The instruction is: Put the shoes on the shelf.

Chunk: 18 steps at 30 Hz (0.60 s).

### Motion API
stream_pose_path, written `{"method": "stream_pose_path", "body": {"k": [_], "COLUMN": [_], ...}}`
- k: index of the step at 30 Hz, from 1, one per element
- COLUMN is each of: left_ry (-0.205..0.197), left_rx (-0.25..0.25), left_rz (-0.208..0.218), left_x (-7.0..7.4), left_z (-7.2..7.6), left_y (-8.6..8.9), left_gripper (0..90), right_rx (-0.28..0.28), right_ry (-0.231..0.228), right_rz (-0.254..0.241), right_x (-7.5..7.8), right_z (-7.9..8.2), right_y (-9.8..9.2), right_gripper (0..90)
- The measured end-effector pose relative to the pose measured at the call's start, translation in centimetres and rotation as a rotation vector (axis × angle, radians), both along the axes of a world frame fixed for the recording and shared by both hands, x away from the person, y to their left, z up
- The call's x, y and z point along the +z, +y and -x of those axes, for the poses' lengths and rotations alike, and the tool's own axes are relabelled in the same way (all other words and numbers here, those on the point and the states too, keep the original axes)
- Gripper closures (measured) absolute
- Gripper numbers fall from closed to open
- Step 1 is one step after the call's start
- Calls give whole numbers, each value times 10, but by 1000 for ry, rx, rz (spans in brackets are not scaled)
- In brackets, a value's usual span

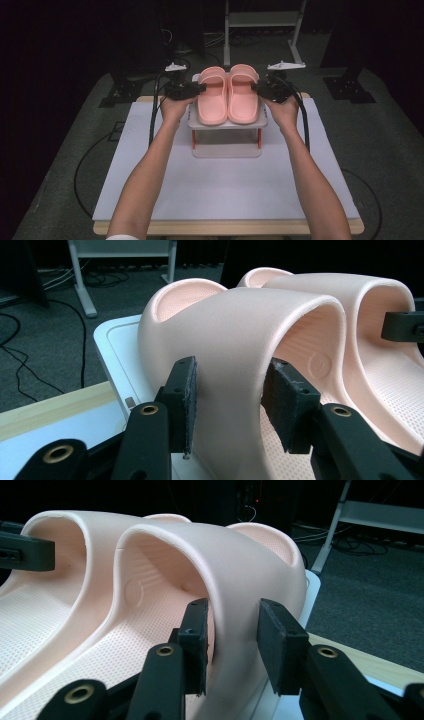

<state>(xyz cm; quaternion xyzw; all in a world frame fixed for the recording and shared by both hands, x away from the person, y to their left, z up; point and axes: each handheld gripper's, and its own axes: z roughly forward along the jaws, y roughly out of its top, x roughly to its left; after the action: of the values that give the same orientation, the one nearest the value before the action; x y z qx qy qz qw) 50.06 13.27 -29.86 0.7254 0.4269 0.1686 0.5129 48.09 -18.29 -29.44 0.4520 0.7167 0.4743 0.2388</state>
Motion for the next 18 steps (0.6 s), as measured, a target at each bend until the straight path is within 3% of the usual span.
{"method": "stream_pose_path", "body": {"k": [3, 18], "left_ry": [2, -33], "left_rx": [-10, -4], "left_rz": [15, 6], "left_x": [0, 6], "left_z": [1, 8], "left_y": [3, 3], "left_gripper": [565, 488], "right_rx": [-3, -1], "right_ry": [-4, -15], "right_rz": [-5, -37], "right_x": [0, -2], "right_z": [0, 9], "right_y": [1, -6], "right_gripper": [622, 537]}}
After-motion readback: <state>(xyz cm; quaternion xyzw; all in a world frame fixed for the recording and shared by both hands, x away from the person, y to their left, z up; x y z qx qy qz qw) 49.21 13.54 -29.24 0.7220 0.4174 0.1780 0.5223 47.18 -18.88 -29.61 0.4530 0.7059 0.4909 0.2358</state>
